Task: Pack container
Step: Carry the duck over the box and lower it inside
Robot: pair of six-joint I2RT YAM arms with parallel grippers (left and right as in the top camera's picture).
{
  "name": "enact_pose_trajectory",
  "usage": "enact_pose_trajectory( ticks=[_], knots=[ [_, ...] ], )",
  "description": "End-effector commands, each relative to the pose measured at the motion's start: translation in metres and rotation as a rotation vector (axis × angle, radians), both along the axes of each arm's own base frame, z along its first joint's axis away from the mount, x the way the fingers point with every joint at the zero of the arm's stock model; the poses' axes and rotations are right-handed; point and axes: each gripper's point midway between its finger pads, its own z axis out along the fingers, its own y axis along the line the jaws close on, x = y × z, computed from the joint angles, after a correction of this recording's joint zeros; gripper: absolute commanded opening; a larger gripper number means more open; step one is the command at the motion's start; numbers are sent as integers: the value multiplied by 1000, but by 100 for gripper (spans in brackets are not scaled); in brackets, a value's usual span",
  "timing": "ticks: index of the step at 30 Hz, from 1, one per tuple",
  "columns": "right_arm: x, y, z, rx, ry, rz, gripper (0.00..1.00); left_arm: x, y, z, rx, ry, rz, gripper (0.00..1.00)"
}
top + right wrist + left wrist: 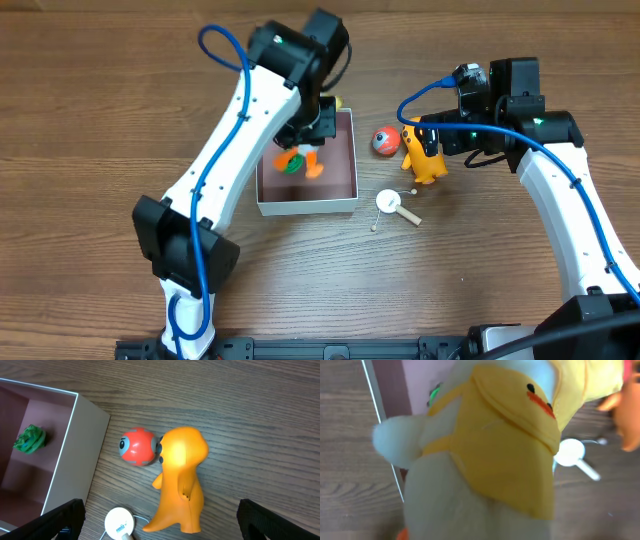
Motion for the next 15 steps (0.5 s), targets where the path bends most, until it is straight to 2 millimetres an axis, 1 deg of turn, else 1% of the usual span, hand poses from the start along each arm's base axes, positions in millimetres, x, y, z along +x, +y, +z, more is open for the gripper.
enact_pose_trajectory(
  ticks=[1, 9, 15],
  knots=[
    [4, 0, 4, -2, -16, 3, 100, 7, 7, -18, 49, -17, 85, 15],
    [4, 0, 4, -2, -16, 3, 100, 14, 8, -42, 60, -29, 135, 16],
    [4, 0, 4, -2, -16, 3, 100, 13, 28, -63, 111, 1, 186, 17]
  ],
)
